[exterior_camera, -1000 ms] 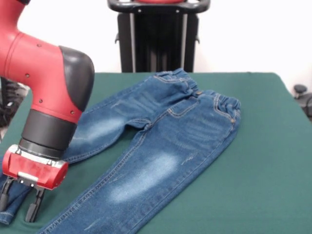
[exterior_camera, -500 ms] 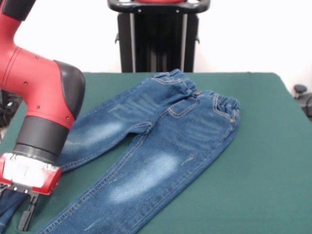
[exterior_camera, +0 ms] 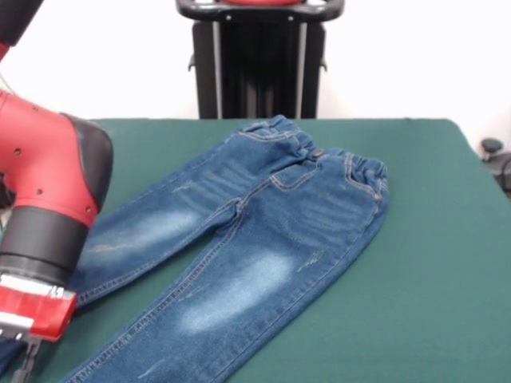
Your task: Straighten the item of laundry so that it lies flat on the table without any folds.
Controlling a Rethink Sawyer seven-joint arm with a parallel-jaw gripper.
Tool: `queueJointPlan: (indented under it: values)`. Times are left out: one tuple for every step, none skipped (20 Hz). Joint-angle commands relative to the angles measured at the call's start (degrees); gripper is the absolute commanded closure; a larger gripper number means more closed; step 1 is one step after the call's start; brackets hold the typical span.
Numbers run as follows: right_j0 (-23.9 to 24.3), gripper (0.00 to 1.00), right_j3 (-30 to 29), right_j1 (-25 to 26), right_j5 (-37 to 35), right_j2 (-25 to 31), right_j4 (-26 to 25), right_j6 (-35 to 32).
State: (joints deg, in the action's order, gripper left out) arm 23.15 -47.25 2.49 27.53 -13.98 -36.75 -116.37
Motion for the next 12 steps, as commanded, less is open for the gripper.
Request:
queueJointPlan:
  values:
    - [1.56, 0.0, 16.35, 7.0, -9.25, 9.07, 6.86, -2.8]
    - [1.51, 0.0, 16.43, 7.06, -9.43, 8.92, 6.97, -2.76]
    - [1.54, 0.0, 16.39, 7.23, -8.77, 8.66, 7.76, -2.45]
    - [1.5, 0.0, 16.51, 7.28, -9.06, 8.57, 7.6, -2.59]
    - [1.48, 0.0, 16.49, 7.43, -8.91, 8.25, 8.21, -2.38]
    - [1.43, 0.0, 16.48, 7.49, -8.63, 8.01, 8.38, -2.39]
    - [1.29, 0.0, 16.26, 7.47, -8.97, 7.56, 8.88, -2.36]
    - [1.1, 0.0, 15.91, 6.96, -10.22, 7.62, 7.62, -3.46]
    - [1.07, 0.0, 14.47, 5.48, -13.48, 8.9, 4.9, -5.17]
    - [1.84, 0.0, 11.18, 2.36, -17.26, 12.89, 0.29, -6.1]
    - [3.15, 0.0, 6.74, -1.34, -20.43, 16.93, -2.0, -4.75]
    - [5.39, 0.0, 1.11, -5.63, -25.76, 21.87, -1.55, -0.09]
